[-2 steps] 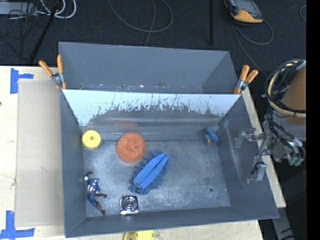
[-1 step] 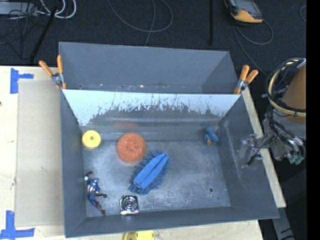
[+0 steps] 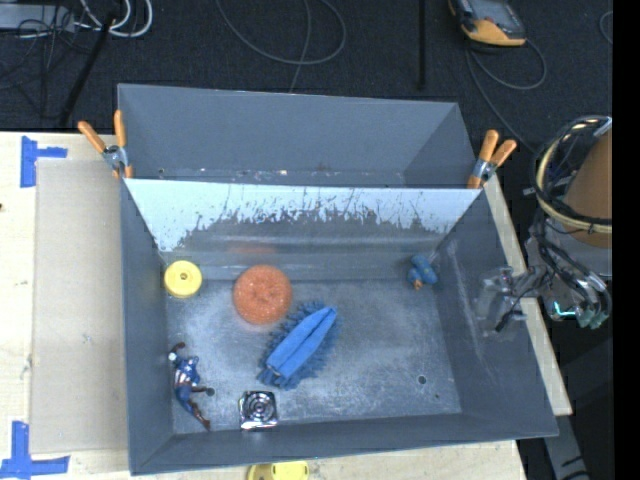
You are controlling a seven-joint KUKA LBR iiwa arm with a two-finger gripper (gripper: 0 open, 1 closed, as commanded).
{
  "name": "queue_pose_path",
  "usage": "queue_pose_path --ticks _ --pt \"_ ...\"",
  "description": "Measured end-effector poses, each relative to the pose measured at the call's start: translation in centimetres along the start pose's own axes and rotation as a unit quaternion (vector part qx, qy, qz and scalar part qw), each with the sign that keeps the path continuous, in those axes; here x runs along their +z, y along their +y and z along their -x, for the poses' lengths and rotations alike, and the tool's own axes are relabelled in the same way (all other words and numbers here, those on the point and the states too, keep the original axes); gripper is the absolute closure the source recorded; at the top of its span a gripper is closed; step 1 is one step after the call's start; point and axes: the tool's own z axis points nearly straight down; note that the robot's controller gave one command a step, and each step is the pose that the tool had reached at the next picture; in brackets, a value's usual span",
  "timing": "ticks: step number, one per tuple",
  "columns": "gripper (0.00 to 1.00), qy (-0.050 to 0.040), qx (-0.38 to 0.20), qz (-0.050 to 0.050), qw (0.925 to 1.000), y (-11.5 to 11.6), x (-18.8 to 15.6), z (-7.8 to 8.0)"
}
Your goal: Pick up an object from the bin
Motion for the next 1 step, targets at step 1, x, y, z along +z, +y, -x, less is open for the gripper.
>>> queue_pose_path --ticks 1 --pt "0.0 0.0 -0.001 0.0 1.0 0.0 0.0 0.0"
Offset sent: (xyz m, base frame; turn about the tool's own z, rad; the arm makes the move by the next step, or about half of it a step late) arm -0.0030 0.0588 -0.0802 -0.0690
